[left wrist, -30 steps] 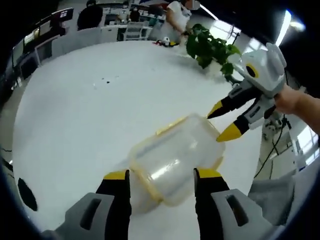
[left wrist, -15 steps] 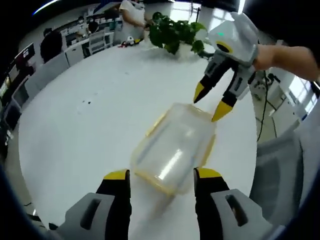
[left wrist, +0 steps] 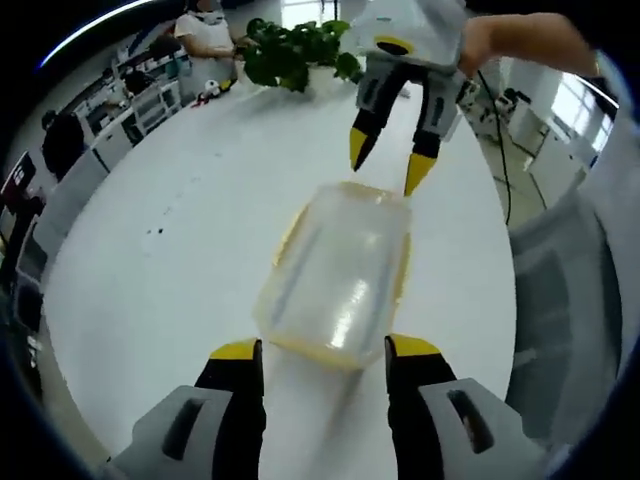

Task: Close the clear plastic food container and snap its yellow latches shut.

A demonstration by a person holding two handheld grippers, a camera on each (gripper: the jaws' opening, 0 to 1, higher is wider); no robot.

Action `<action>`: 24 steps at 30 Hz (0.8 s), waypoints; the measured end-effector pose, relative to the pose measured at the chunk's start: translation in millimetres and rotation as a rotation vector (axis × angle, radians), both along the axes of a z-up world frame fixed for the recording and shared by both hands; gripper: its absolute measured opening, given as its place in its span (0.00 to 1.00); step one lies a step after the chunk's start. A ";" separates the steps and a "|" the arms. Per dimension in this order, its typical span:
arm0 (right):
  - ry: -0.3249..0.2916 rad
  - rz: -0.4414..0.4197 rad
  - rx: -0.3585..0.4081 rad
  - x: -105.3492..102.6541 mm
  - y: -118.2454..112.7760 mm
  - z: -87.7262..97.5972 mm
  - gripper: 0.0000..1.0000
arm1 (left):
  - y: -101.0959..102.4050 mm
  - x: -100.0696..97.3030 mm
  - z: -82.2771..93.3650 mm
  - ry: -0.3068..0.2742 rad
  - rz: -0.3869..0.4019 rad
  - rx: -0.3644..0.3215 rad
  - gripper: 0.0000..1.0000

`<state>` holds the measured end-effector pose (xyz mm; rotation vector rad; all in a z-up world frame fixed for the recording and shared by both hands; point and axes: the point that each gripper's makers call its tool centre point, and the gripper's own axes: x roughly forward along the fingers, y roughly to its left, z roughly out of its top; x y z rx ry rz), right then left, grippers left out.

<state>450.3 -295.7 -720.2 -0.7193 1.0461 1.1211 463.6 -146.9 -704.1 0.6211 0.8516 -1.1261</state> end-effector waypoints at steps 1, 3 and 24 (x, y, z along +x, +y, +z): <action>-0.007 0.011 -0.005 -0.1 -0.1 0.3 0.34 | -0.5 -0.6 0.1 0.002 -0.003 -0.003 0.46; -0.003 0.035 -0.011 -1.2 0.2 0.2 0.34 | -0.5 -2.0 -0.3 -0.003 -0.026 0.006 0.47; -0.027 0.205 -0.050 -3.7 1.9 4.3 0.34 | -7.0 -3.5 1.8 -0.092 -0.240 0.097 0.48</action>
